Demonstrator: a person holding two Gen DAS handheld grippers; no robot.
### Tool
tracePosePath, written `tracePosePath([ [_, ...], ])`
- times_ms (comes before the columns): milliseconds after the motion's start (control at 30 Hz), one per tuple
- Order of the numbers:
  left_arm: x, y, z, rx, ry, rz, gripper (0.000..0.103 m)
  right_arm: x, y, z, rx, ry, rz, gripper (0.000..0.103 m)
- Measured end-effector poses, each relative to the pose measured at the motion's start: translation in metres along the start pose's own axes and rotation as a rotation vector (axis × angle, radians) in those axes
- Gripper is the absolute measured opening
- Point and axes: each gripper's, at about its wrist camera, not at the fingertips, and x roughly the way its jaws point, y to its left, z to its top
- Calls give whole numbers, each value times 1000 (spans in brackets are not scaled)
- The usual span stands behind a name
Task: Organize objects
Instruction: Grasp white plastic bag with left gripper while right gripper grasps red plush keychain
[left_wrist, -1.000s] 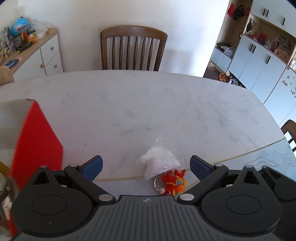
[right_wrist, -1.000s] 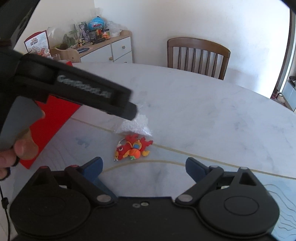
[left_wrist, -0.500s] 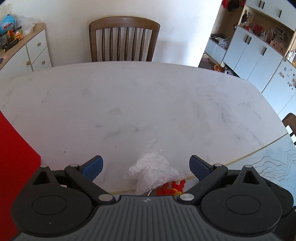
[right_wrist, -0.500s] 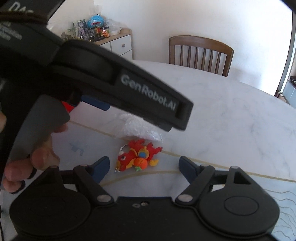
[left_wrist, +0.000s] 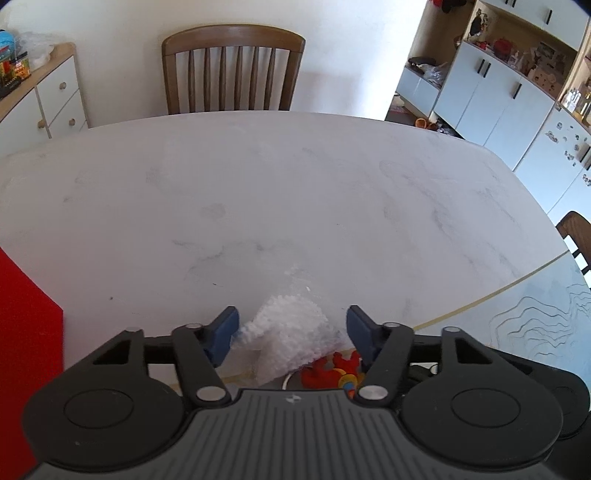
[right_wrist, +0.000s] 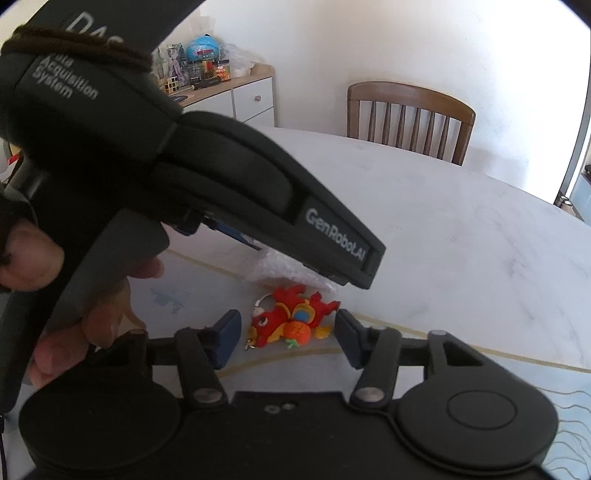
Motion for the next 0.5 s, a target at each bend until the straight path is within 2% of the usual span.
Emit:
tracePosePath([
  [200, 0, -1, 0, 0, 11, -8, 53, -3, 2, -1, 2, -1, -7, 44],
  [267, 0, 0, 2, -12, 14, -9, 46, -5, 4, 0, -4, 4, -7, 41],
  [500, -5, 5, 5, -39, 29, -11, 41, -11, 10, -2, -8, 19, -21, 39],
])
